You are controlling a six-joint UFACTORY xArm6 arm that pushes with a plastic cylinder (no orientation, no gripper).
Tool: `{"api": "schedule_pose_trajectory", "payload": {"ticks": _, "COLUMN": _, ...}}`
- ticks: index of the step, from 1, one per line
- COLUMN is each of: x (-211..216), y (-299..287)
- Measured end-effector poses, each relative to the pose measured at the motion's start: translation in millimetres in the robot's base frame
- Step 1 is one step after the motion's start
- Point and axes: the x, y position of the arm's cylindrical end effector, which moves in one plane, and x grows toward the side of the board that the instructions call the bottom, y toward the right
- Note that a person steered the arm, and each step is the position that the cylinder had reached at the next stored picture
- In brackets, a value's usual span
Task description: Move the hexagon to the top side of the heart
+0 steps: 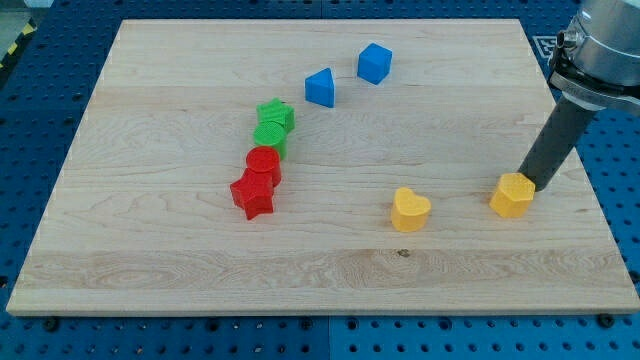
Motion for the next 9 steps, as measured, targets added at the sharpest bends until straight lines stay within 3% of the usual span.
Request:
{"api": "schedule_pose_trajectory", "payload": {"ticks": 2, "x": 3, "y": 22}}
{"api": "schedule_pose_trajectory", "payload": {"ticks": 3, "x": 31, "y": 21}}
{"api": "schedule_pose_trajectory", "payload": {"ticks": 4, "x": 37, "y": -14}}
{"api": "schedule_pose_trajectory", "payload": {"ticks": 5, "x": 21, "y": -47}}
{"api": "schedule_pose_trajectory", "payload": {"ticks": 8, "x": -34, "y": -59}}
{"api": "schedule_pose_trajectory", "payload": {"ticks": 9, "x": -36, "y": -93}}
